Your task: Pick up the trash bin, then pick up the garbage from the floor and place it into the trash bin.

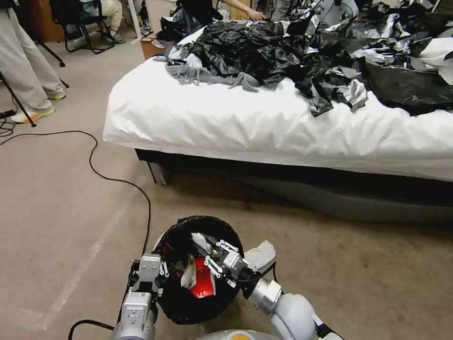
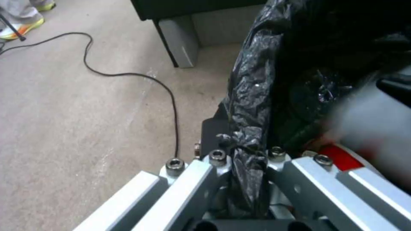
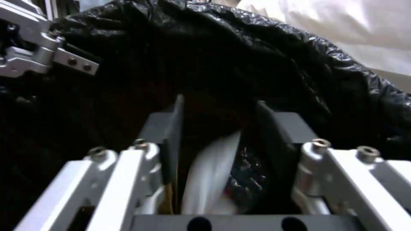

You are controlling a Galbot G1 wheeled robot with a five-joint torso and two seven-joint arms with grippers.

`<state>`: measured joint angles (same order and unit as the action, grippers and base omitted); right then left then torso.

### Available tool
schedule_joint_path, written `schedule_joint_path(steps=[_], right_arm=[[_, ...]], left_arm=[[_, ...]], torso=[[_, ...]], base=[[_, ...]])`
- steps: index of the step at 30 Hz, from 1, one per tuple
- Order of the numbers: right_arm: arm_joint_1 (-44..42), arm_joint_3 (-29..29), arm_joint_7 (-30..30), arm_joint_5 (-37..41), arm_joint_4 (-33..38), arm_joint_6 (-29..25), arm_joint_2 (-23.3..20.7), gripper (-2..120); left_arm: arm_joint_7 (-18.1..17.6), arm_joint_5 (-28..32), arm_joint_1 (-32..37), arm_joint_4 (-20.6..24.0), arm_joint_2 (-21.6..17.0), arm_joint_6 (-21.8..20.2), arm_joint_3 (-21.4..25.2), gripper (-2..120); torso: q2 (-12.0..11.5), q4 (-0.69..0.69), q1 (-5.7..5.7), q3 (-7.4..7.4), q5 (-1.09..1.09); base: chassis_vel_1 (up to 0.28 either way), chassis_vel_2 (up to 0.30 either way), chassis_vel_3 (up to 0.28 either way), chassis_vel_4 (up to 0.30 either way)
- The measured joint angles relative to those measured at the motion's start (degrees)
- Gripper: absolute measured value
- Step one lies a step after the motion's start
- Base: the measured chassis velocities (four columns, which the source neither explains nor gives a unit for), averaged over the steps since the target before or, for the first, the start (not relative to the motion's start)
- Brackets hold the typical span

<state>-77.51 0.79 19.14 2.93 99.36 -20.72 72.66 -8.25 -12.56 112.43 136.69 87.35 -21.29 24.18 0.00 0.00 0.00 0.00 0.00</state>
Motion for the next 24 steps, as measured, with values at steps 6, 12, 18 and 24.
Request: schedule_joint_path(steps=[6,12,18,24], right_arm=[[0.0,-0.1,0.0,0.0,0.2,0.1,0.1,70],[-0.4,-0.1,0.2,-0.2,0.6,0.1,0.4,90],[-1.2,-0.3,0.2,-0.5,2.8,-0.5,0.3,100],[-2.1,-1.9,-2.4,-0.8,8.8,-1.4,0.3,100]], left_arm=[[0.0,-0.2,0.1,0.0,0.1,0.1,-0.1,0],[0.1,-0.2,-0.1,-0.1,0.1,0.1,-0.1,0],[0.2,-0.2,-0.2,-0.3,0.1,0.2,0.0,0],[0.3,0.0,-0.4,-0.6,0.0,0.2,0.3,0]], torso=[[0.0,0.0,0.0,0.0,0.0],[0.0,0.0,0.0,0.0,0.0],[0.0,0.0,0.0,0.0,0.01],[0.0,0.0,0.0,0.0,0.0]], base=[[0.0,0.0,0.0,0.0],[0.0,0.0,0.0,0.0],[0.0,0.0,0.0,0.0],[0.0,0.0,0.0,0.0]])
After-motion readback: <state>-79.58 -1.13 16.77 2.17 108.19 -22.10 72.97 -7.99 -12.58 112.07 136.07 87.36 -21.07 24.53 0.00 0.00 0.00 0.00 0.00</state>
